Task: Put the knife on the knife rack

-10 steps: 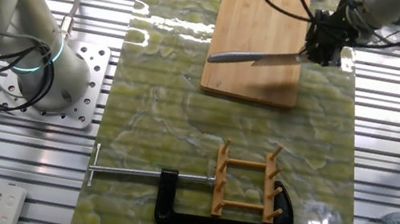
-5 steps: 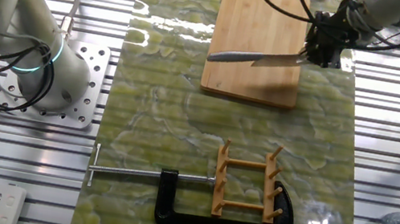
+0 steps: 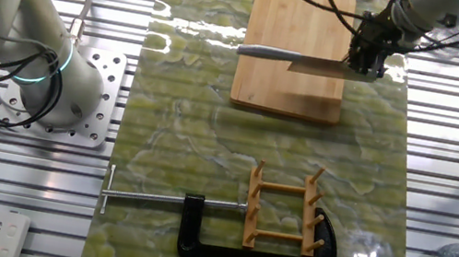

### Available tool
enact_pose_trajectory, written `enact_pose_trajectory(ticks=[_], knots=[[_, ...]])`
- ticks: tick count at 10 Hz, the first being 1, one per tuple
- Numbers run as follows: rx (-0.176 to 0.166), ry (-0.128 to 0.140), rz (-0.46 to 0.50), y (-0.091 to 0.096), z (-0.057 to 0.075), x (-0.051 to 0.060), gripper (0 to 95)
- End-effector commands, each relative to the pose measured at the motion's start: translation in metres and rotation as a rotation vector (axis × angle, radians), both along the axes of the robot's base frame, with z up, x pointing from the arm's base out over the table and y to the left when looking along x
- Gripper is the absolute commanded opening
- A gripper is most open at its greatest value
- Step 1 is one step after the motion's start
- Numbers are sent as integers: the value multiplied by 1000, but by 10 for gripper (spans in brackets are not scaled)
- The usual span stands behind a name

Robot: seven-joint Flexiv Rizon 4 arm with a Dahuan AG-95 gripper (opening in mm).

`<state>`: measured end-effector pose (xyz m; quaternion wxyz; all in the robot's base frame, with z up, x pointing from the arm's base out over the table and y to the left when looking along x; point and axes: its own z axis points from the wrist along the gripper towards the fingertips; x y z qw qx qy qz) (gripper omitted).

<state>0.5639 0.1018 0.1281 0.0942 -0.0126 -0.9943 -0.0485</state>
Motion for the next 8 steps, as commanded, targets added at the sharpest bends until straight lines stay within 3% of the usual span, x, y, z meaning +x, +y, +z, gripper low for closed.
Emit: enact_pose_trajectory(ticks=[1,4,5,8], knots=[[-7,-43,-30,0,0,-1,0],[-10,-48,17,0,0,-1,0],[-29,-37,69,0,0,-1,0],[-32,-15,142,0,0,-1,0]])
